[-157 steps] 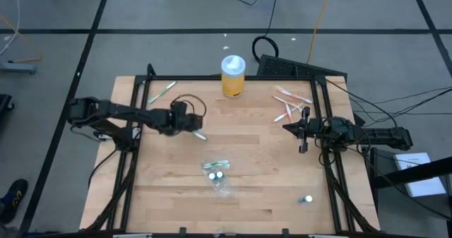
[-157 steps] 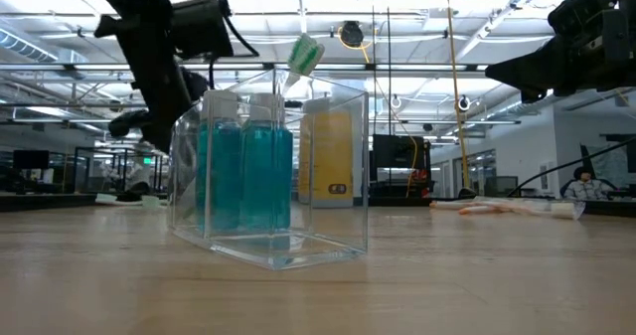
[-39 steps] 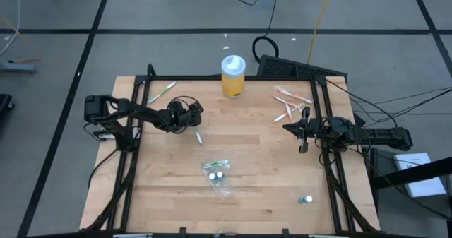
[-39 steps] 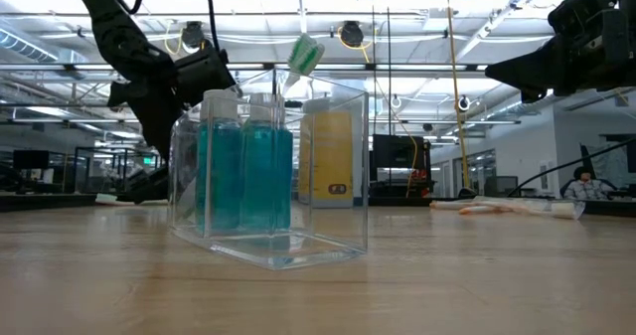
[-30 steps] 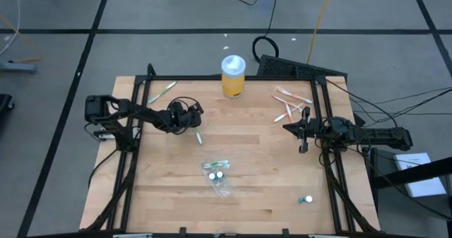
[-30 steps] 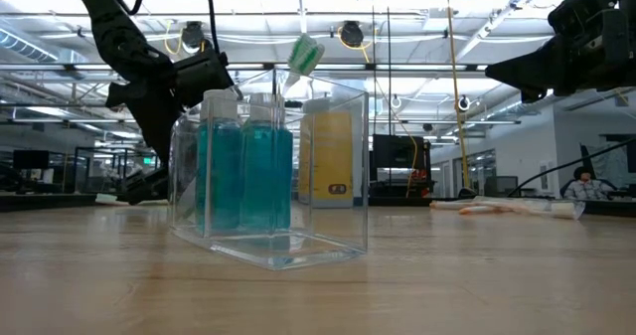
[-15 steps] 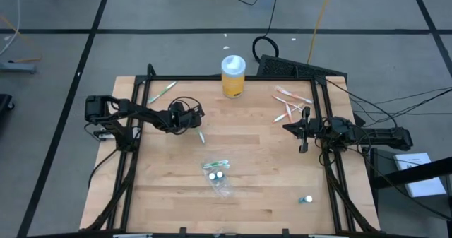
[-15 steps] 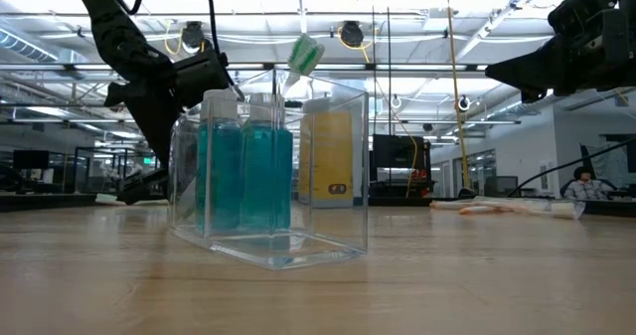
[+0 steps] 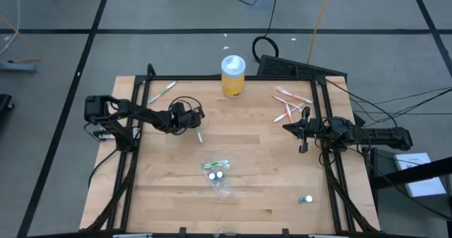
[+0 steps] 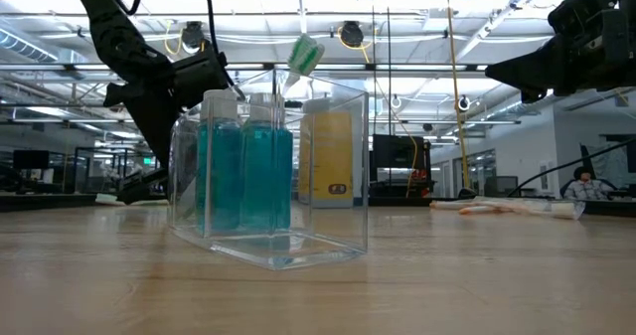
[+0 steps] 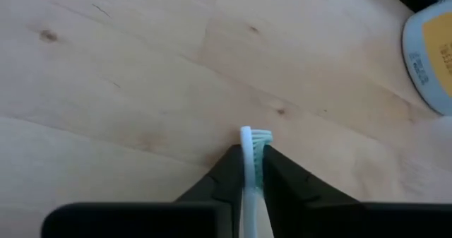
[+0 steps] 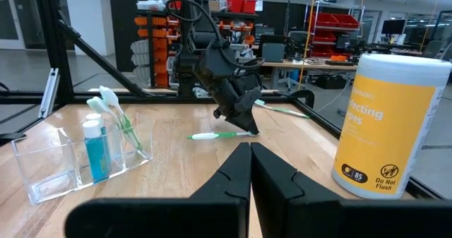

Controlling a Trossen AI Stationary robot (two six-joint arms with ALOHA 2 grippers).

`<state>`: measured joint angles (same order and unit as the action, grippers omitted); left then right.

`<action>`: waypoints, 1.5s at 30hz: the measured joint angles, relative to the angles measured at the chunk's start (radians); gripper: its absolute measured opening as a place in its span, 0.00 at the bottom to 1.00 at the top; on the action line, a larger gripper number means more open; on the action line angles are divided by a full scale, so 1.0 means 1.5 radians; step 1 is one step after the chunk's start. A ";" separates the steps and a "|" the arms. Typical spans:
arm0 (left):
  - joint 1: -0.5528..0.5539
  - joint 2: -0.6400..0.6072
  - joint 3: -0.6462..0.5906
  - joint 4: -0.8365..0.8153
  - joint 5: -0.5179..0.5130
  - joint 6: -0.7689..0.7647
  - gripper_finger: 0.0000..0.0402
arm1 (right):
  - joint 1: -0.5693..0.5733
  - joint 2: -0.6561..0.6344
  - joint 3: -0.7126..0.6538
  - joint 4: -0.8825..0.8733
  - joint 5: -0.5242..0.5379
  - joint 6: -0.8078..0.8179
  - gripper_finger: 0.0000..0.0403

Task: Pick & Place toothbrushing station
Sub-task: Put the green toothbrush into the transparent organizer

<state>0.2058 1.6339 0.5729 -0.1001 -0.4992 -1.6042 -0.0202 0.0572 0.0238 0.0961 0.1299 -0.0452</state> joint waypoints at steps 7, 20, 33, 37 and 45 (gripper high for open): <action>-0.002 -0.071 -0.003 0.018 -0.027 0.128 0.10 | 0.000 0.000 0.000 0.000 0.000 0.000 0.01; -0.104 -0.231 0.000 0.219 -0.206 0.560 0.08 | 0.000 0.000 0.000 0.000 0.000 0.000 0.01; -0.327 -0.252 0.001 0.520 -0.218 0.966 0.07 | 0.000 0.000 0.000 0.000 0.000 0.000 0.01; -0.366 -0.239 0.001 0.558 -0.167 0.994 0.06 | 0.000 0.000 0.000 0.000 0.000 0.000 0.01; -0.397 -0.112 0.001 0.806 -0.036 1.114 0.05 | 0.000 0.000 0.000 0.000 0.000 0.000 0.01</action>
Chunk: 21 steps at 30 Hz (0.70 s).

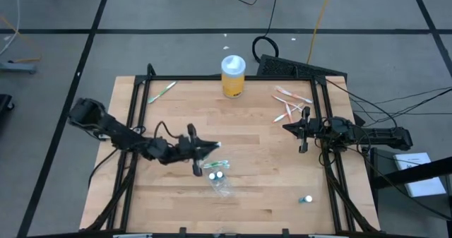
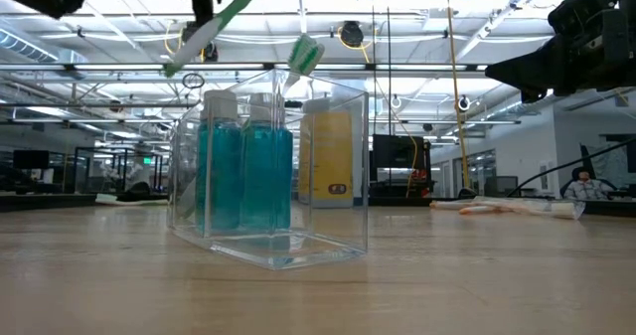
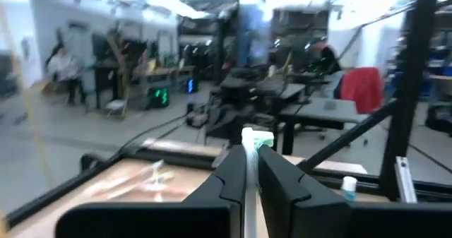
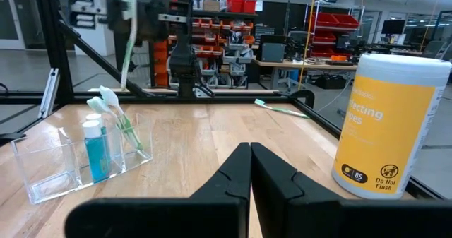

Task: Pick & Place toothbrushing station
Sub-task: Put the green toothbrush into the transparent organizer

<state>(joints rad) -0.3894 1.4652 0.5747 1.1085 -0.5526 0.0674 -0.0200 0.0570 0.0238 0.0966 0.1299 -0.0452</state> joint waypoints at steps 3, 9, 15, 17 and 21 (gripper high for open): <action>-0.003 0.053 0.000 0.078 0.022 0.041 0.05 | 0.000 0.000 0.000 0.000 0.000 0.000 0.01; 0.006 0.155 0.000 0.214 0.078 0.097 0.06 | 0.000 0.000 0.000 0.000 0.000 0.000 0.01; 0.007 0.209 0.000 0.277 0.095 0.156 0.06 | 0.000 0.000 0.000 0.000 0.000 0.000 0.01; 0.007 0.217 0.000 0.277 0.107 0.157 0.05 | 0.000 0.000 0.000 0.000 0.000 0.000 0.01; 0.006 0.230 0.000 0.275 0.126 0.164 0.07 | 0.000 0.000 0.000 0.000 0.000 0.000 0.01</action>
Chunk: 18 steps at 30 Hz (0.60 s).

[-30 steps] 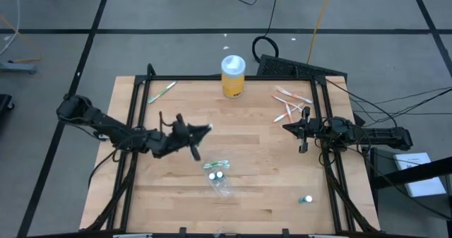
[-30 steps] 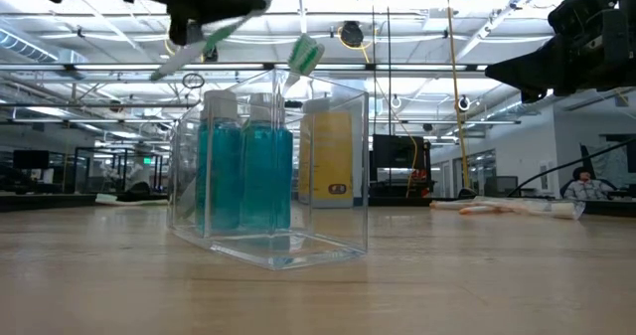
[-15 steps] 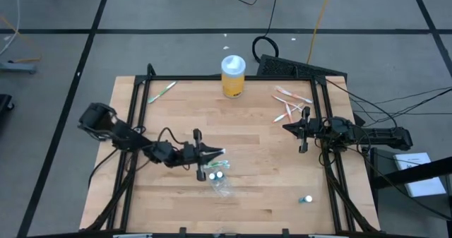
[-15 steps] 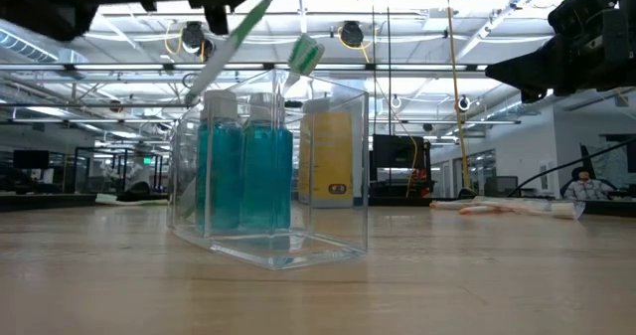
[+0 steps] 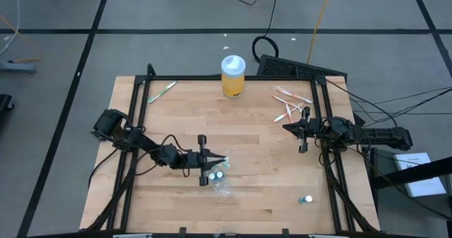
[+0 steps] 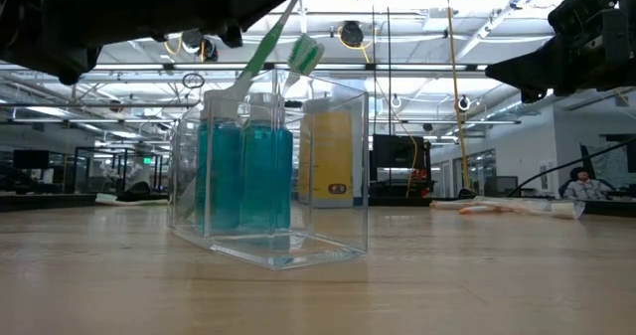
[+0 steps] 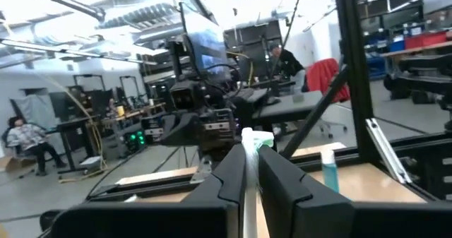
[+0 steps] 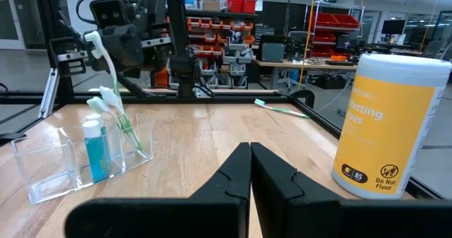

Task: Pick & Place toothbrushing station
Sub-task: Put the green toothbrush into the transparent organizer

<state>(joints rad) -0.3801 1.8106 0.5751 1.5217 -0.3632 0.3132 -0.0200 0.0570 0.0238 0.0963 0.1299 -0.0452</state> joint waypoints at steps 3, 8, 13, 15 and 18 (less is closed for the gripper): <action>0.001 0.002 0.000 -0.007 -0.001 -0.007 0.07 | 0.000 0.000 0.000 0.000 0.000 0.000 0.01; 0.001 0.002 0.000 -0.048 -0.002 -0.033 0.08 | 0.000 0.000 0.000 0.000 0.000 0.000 0.01; 0.001 0.002 0.000 -0.082 -0.011 -0.060 0.08 | 0.000 0.000 0.000 0.000 0.000 0.000 0.01; 0.001 0.002 0.000 -0.080 -0.013 -0.067 0.08 | 0.000 0.000 0.000 0.000 0.000 0.000 0.01; 0.001 0.002 0.000 -0.080 -0.013 -0.090 0.08 | 0.000 0.000 0.000 0.000 0.000 0.000 0.01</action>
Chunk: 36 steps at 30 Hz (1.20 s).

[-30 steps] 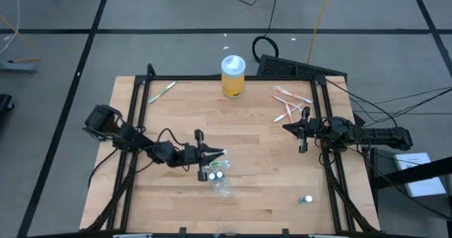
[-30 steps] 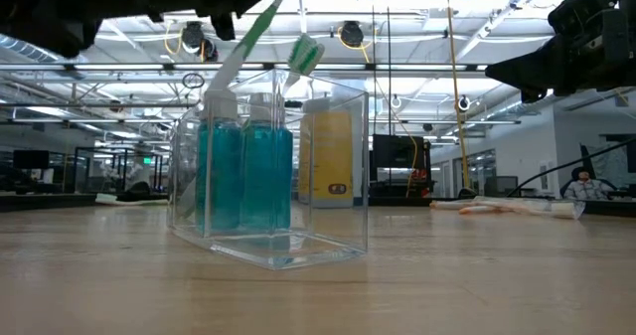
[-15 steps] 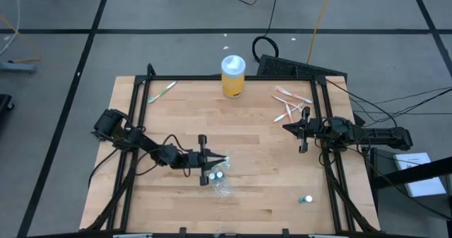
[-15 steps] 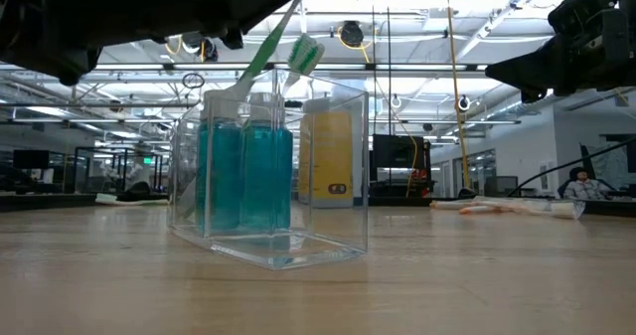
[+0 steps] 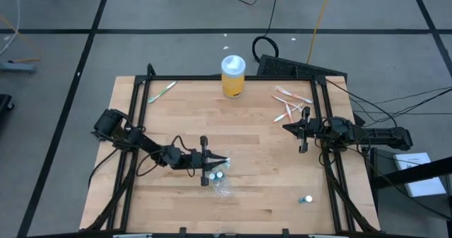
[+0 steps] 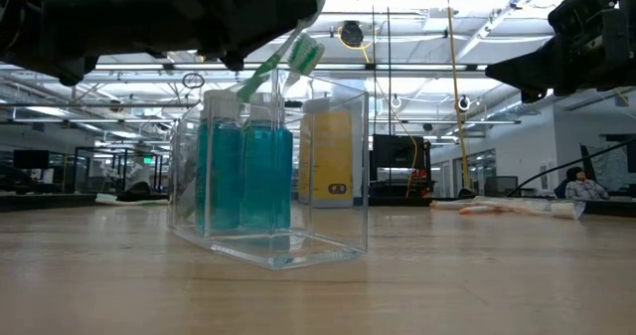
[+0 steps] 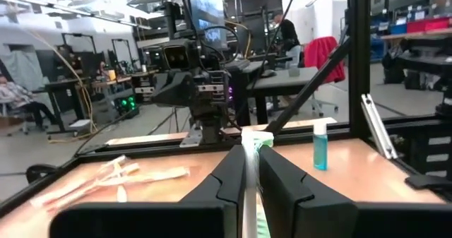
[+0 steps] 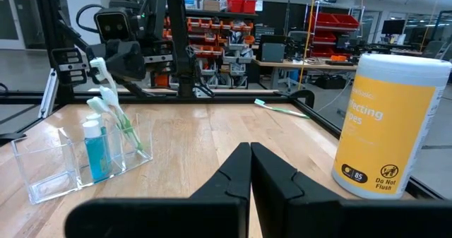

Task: Pick & Place toothbrushing station
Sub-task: Put the green toothbrush into the transparent organizer

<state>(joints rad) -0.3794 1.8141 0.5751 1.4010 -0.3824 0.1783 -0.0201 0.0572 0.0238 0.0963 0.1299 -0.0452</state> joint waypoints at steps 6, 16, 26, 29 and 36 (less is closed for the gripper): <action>0.000 0.000 0.000 -0.003 0.015 -0.005 0.08 | 0.000 0.000 0.000 0.000 0.000 0.000 0.01; 0.000 0.000 0.000 0.012 0.000 -0.027 0.09 | 0.000 0.000 0.000 0.000 0.000 0.000 0.01; -0.011 0.000 0.000 0.012 -0.090 -0.034 0.32 | 0.000 0.000 0.000 0.000 0.000 0.000 0.01; -0.019 0.000 0.000 0.012 -0.118 -0.022 0.39 | 0.000 0.000 0.000 0.000 0.000 0.000 0.01; -0.032 -0.001 0.000 0.041 -0.123 0.022 0.47 | 0.000 0.000 0.000 0.000 0.000 0.000 0.01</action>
<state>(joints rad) -0.4273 1.8133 0.5751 1.4626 -0.5674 0.2115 -0.0200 0.0573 0.0237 0.0963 0.1299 -0.0452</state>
